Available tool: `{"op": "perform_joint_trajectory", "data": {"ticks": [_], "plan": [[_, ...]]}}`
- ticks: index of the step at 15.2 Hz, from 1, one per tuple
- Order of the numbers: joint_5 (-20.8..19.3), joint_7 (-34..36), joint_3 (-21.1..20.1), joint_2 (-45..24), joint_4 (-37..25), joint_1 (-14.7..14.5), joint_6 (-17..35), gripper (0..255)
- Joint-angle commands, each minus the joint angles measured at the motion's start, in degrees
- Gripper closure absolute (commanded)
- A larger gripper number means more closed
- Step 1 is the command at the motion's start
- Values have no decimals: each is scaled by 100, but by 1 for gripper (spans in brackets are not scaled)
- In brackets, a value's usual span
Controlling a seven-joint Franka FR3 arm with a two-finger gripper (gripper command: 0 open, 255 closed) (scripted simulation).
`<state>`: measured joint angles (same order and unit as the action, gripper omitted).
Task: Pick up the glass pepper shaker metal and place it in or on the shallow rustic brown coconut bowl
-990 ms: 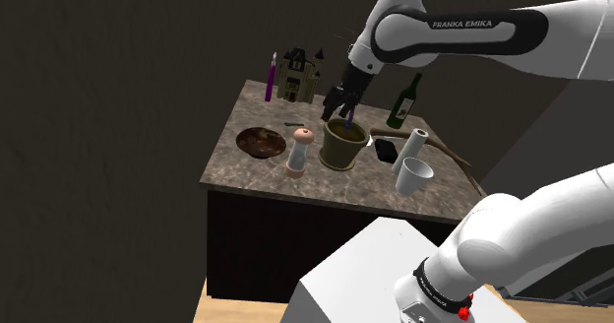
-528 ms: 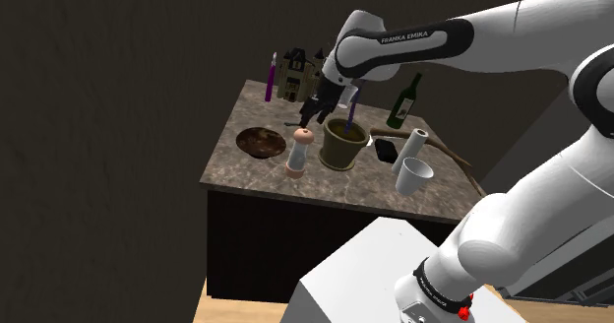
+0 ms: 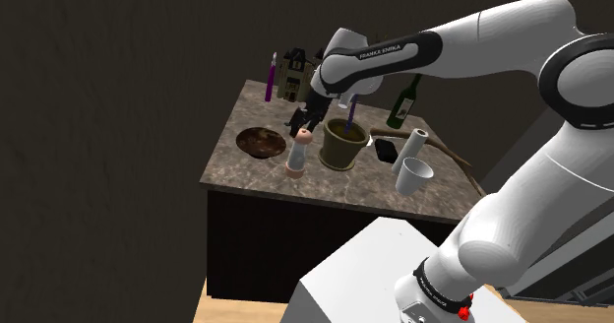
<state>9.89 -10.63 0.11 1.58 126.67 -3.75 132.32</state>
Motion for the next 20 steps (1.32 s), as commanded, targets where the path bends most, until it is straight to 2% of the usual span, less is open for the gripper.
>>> {"op": "perform_joint_trajectory", "data": {"ticks": [1, 9, 10, 20], "plan": [[17, -13, -7, -77, 42, -7, 120, 0], [16, -12, -7, -76, 41, -7, 119, 0], [16, -12, -7, -76, 41, -7, 119, 255], [5, 2, -6, -38, 5, -6, 46, 255]]}}
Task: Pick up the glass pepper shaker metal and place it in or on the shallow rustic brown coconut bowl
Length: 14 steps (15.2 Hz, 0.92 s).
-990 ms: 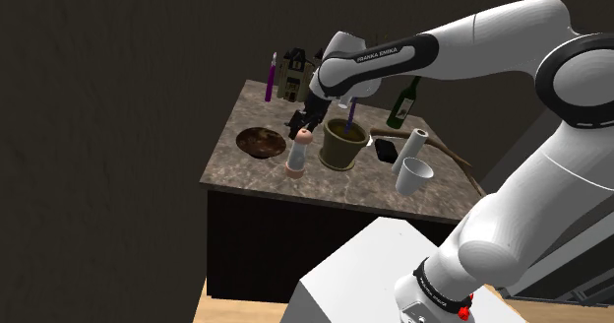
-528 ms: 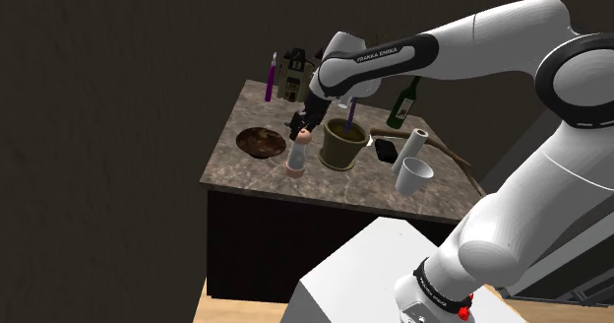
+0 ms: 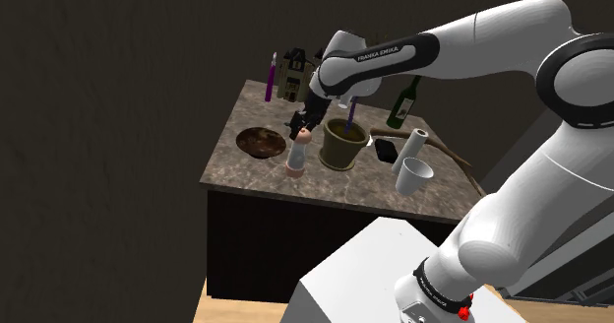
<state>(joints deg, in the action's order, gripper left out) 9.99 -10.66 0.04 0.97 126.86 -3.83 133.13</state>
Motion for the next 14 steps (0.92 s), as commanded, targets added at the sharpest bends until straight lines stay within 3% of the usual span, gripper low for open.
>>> {"op": "perform_joint_trajectory", "data": {"ticks": [1, 14], "plan": [[-17, 19, 3, 61, -52, 3, -110, 255], [-134, 184, 15, 430, -667, 23, -1086, 255]]}}
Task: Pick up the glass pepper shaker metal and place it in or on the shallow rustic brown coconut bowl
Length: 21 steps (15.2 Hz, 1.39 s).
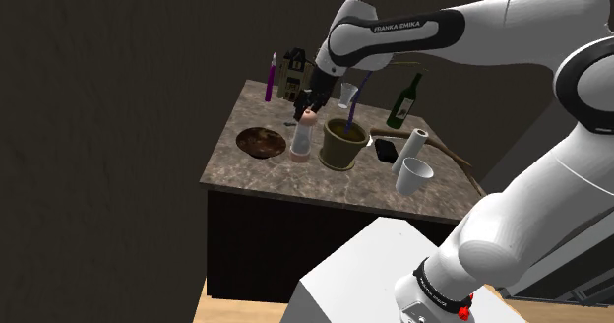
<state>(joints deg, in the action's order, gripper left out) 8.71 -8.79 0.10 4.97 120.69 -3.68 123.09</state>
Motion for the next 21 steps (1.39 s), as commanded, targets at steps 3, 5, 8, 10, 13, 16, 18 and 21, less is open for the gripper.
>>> {"op": "perform_joint_trajectory", "data": {"ticks": [3, 5, 8, 10, 13, 16, 18, 21], "plan": [[-26, 30, 11, 86, -221, 12, -308, 255], [-38, 51, 13, 118, -341, 14, -458, 255], [-55, 82, 15, 155, -528, 17, -682, 255], [-71, 150, -4, -247, -1136, 1, -880, 255], [-99, 256, -30, -881, -2127, -24, -1228, 255], [-131, 364, -51, -1575, -3255, -49, -1651, 255], [-154, 440, -64, -2095, -4125, -67, -1995, 255], [-190, 566, -81, -3054, -5774, -94, -2675, 255]]}}
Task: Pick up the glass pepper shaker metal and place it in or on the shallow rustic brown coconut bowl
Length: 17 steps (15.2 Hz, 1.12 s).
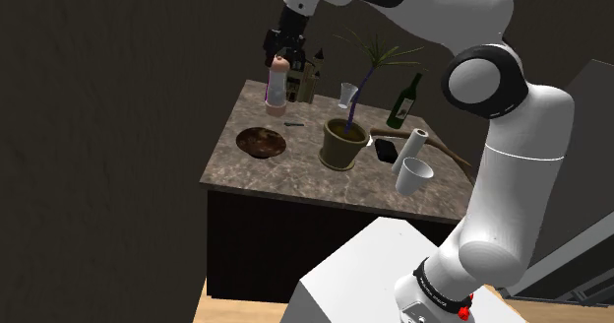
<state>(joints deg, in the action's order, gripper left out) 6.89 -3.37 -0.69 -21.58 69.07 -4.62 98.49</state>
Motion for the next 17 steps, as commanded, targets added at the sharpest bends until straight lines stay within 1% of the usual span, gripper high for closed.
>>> {"op": "perform_joint_trajectory", "data": {"ticks": [1, 2, 9, 17], "plan": [[-21, 75, -10, -826, -1361, -9, -533, 255], [-25, 91, -12, -967, -1611, -12, -641, 255], [-11, 10, -7, -663, -571, -20, 91, 255], [8, -67, -7, -524, 265, -27, 784, 255]]}}
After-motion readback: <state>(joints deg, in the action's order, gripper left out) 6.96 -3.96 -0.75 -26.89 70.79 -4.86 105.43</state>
